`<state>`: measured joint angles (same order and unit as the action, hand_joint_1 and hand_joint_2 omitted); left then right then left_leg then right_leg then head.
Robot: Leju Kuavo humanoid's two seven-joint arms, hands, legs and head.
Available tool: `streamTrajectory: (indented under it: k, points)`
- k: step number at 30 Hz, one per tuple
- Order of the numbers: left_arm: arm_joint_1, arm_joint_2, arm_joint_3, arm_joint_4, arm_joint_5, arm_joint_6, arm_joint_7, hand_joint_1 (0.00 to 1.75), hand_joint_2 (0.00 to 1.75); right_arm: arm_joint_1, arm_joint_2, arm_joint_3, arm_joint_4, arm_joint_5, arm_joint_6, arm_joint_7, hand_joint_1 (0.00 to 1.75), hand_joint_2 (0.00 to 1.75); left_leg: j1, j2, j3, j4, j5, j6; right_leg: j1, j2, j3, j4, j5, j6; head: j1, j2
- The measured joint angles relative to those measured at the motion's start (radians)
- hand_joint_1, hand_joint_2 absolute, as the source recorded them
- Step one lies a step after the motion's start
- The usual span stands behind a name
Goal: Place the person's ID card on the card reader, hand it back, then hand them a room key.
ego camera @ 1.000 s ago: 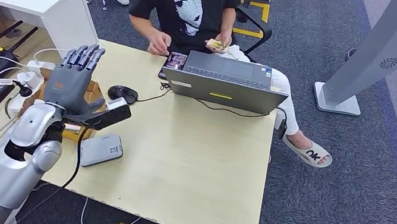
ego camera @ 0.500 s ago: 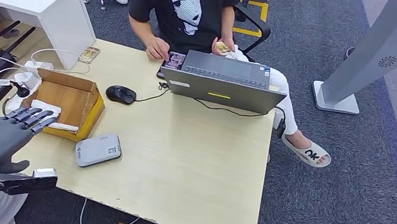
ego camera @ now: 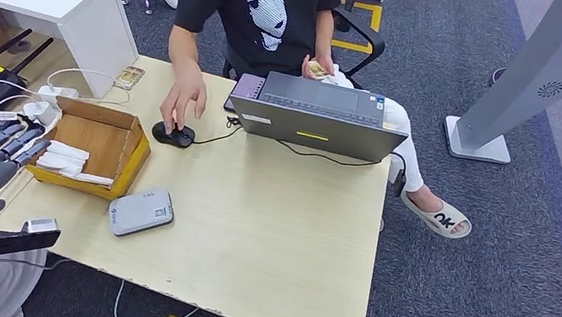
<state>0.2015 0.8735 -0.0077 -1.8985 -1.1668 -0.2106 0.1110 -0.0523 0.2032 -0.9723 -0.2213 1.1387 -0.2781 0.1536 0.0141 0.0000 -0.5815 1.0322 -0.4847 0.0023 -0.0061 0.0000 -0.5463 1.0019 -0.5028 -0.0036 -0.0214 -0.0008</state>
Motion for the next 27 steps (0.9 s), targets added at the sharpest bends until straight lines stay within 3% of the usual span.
streamTrajectory:
  k: [4, 11, 20, 27]
  points:
    - [-0.042, -0.034, -0.02, 0.04, -0.022, 0.016, -0.001, 0.0, 1.75, 0.0, 0.0, 0.0, 0.0, 0.009, 0.0, -0.005, 0.0, 1.75, 0.0, -0.001, 0.0, 0.0, 0.0, 0.0, 0.0, -0.001, 0.0, 0.0, 0.0, 0.0, 0.0, 0.0]
    - [-0.191, -0.203, -0.129, 0.244, -0.108, 0.143, 0.008, 0.0, 1.75, -0.006, 0.001, 0.0, 0.0, 0.042, 0.003, -0.009, 0.0, 1.75, -0.001, -0.002, 0.0, 0.0, 0.001, 0.001, -0.001, -0.002, 0.001, -0.001, 0.001, 0.001, 0.0, 0.0]
    - [-0.313, -0.369, -0.223, 0.438, -0.15, 0.189, 0.013, 0.0, 1.75, -0.01, 0.001, 0.0, 0.0, 0.066, 0.005, -0.009, 0.0, 1.75, -0.001, -0.001, 0.0, 0.001, 0.001, 0.001, -0.001, -0.001, 0.0, -0.001, 0.001, 0.0, 0.001, 0.0]
    - [-0.359, -0.446, -0.27, 0.544, -0.158, 0.196, 0.017, 0.0, 1.75, -0.011, 0.0, 0.0, 0.0, 0.076, 0.006, -0.009, 0.0, 1.75, -0.001, 0.0, 0.0, 0.001, 0.001, 0.001, -0.001, 0.0, 0.0, -0.001, 0.001, 0.0, 0.001, 0.0]
